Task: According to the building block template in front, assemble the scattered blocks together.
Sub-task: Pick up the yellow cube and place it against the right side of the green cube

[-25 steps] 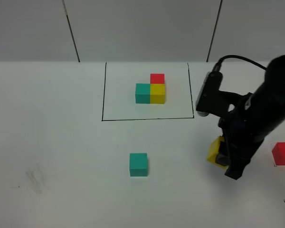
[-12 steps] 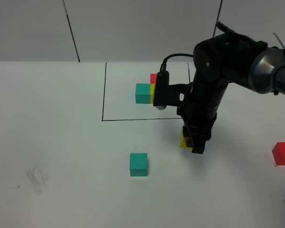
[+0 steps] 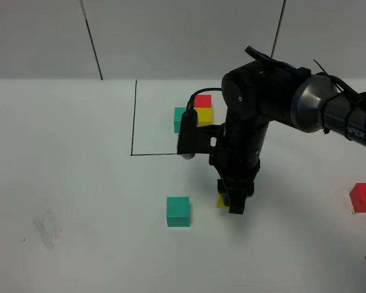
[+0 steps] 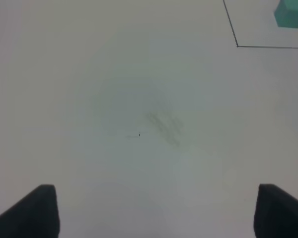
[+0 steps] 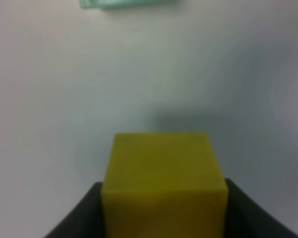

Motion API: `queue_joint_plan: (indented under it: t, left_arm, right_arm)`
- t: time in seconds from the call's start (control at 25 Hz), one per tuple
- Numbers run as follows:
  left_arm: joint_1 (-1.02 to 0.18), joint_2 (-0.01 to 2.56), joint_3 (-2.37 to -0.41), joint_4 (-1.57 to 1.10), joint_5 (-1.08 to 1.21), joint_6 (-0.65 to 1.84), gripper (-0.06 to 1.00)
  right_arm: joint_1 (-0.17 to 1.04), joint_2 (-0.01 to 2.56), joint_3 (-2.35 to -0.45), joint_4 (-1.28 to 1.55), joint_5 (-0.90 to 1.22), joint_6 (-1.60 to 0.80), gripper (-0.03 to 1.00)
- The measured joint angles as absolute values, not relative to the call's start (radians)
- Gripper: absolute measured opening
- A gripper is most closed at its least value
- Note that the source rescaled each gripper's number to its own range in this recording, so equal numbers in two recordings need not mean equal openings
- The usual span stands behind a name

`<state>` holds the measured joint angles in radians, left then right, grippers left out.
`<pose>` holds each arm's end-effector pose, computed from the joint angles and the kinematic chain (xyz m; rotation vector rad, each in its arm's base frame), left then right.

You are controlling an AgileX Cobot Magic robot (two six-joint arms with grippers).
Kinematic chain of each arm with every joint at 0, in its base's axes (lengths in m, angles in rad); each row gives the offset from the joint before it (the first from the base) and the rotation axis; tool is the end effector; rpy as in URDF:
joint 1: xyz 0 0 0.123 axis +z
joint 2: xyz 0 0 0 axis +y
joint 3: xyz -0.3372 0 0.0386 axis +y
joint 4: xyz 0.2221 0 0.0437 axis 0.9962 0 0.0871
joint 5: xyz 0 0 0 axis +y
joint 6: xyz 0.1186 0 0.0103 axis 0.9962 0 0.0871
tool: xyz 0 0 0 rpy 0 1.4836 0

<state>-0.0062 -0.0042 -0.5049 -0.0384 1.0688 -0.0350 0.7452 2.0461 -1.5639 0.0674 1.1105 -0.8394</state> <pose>-0.0588 -0.0036 0.2524 -0.0273 2.0433 -0.0717 0.2990 0.2857 0.2223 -2.1569 2.1877 0.0894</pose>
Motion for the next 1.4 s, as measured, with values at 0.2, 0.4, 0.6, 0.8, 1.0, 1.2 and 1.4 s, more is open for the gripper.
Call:
queue_joint_plan:
  t: [0.2, 0.4, 0.6, 0.8, 1.0, 1.2, 1.4]
  left_arm:
    - [-0.006, -0.004, -0.505, -0.038, 1.069, -0.035, 0.95]
    - [-0.006, -0.004, -0.505, -0.038, 1.069, -0.034, 0.95]
    - [-0.006, -0.004, -0.505, -0.038, 1.069, -0.034, 0.95]
    - [-0.006, -0.004, -0.505, -0.038, 1.069, -0.034, 0.95]
    - [-0.006, -0.004, -0.505, -0.038, 1.069, -0.034, 0.95]
    - [-0.006, -0.004, -0.505, -0.038, 1.069, -0.034, 0.95]
    - [-0.006, -0.004, -0.505, -0.038, 1.069, -0.034, 0.95]
  right_arm:
    - [0.782, 2.048, -1.565, 0.069, 1.084, -0.741, 0.26]
    - [0.795, 2.068, -1.565, 0.057, 1.059, -0.721, 0.26]
    - [0.814, 2.074, -1.565, 0.056, 1.031, -0.779, 0.26]
    - [0.819, 2.087, -1.567, 0.055, 1.03, -0.824, 0.26]
    - [0.822, 2.099, -1.567, 0.056, 1.028, -0.86, 0.26]
    - [0.822, 2.123, -1.568, 0.058, 1.008, -0.878, 0.26]
    - [0.822, 2.129, -1.568, 0.064, 1.001, -0.879, 0.26]
